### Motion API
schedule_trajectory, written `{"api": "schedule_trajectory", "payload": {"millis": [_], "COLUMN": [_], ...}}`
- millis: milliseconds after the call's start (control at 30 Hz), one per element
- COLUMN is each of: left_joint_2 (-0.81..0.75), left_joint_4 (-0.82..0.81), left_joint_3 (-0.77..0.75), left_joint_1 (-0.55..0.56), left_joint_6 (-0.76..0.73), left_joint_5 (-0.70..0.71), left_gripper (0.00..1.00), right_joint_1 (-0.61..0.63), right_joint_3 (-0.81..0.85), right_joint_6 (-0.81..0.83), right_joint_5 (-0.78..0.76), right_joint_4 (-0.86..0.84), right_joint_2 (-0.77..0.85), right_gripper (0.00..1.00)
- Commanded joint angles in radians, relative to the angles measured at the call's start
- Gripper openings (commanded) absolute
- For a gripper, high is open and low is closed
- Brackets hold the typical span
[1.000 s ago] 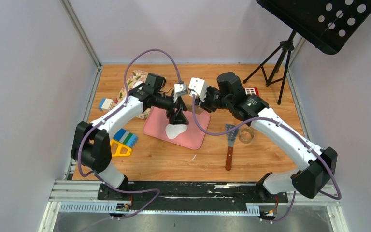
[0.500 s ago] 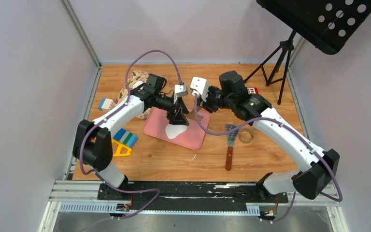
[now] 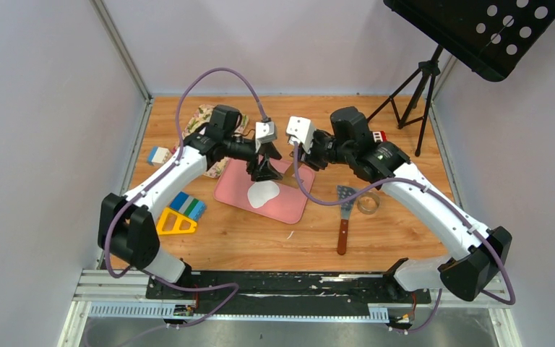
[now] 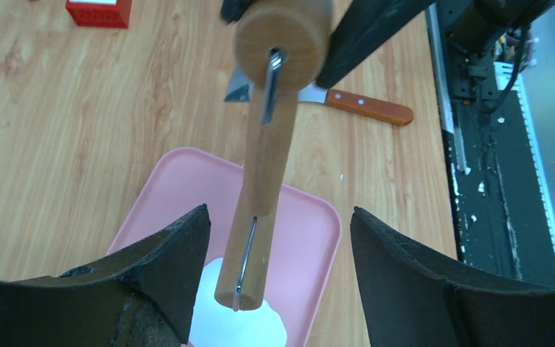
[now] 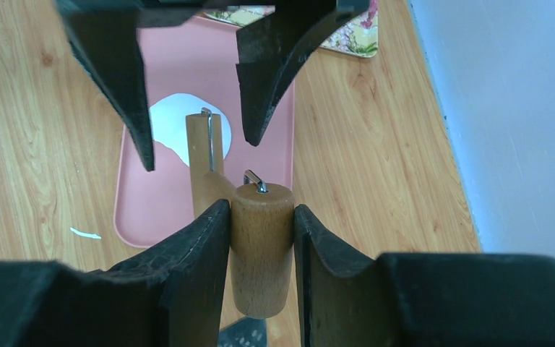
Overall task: Roll out the dumpling wrappers from the dough
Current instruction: Pick up the rolling pin from the work surface, then flatten out the dough on the work surface.
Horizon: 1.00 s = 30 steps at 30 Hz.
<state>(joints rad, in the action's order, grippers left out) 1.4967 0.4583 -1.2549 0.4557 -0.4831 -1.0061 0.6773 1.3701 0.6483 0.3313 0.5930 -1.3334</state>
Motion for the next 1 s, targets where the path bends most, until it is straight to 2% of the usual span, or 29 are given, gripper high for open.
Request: {"api": "schedule_trajectory", "payload": {"millis": [0, 233, 500, 567, 633, 700, 733, 767, 833, 967], "left_joint_2": [0.067, 0.103, 0.104, 0.105, 0.104, 0.102, 0.086, 0.078, 0.059, 0.032], "left_joint_4": [-0.004, 0.002, 0.005, 0.006, 0.006, 0.006, 0.006, 0.006, 0.006, 0.013], "left_joint_3": [0.000, -0.010, -0.003, 0.001, 0.003, 0.002, 0.000, -0.001, 0.001, 0.005], "left_joint_1": [-0.003, -0.002, 0.003, 0.003, 0.005, 0.007, 0.010, 0.011, 0.013, 0.023], "left_joint_6": [-0.053, -0.058, -0.059, -0.060, -0.058, -0.053, -0.051, -0.051, -0.052, -0.060], "left_joint_5": [0.035, 0.036, 0.041, 0.040, 0.038, 0.034, 0.031, 0.031, 0.030, 0.034], "left_gripper": [0.76, 0.54, 0.17, 0.11, 0.00, 0.00, 0.00, 0.00, 0.00, 0.00], "right_joint_1": [-0.005, -0.005, -0.007, -0.010, -0.013, -0.015, -0.022, -0.026, -0.038, -0.059], "right_joint_3": [0.063, 0.075, 0.078, 0.083, 0.089, 0.095, 0.087, 0.079, 0.063, 0.066], "right_joint_6": [-0.013, -0.018, -0.009, -0.007, -0.008, -0.011, -0.025, -0.028, -0.033, -0.049], "right_joint_5": [0.046, 0.057, 0.038, 0.036, 0.035, 0.036, 0.050, 0.065, 0.108, 0.150], "right_joint_4": [-0.040, -0.028, -0.028, -0.028, -0.027, -0.021, -0.012, -0.011, -0.006, 0.007], "right_joint_2": [0.042, 0.046, 0.046, 0.048, 0.046, 0.044, 0.039, 0.038, 0.031, -0.009], "right_gripper": [0.00, 0.00, 0.00, 0.00, 0.00, 0.01, 0.49, 0.60, 0.70, 0.73]}}
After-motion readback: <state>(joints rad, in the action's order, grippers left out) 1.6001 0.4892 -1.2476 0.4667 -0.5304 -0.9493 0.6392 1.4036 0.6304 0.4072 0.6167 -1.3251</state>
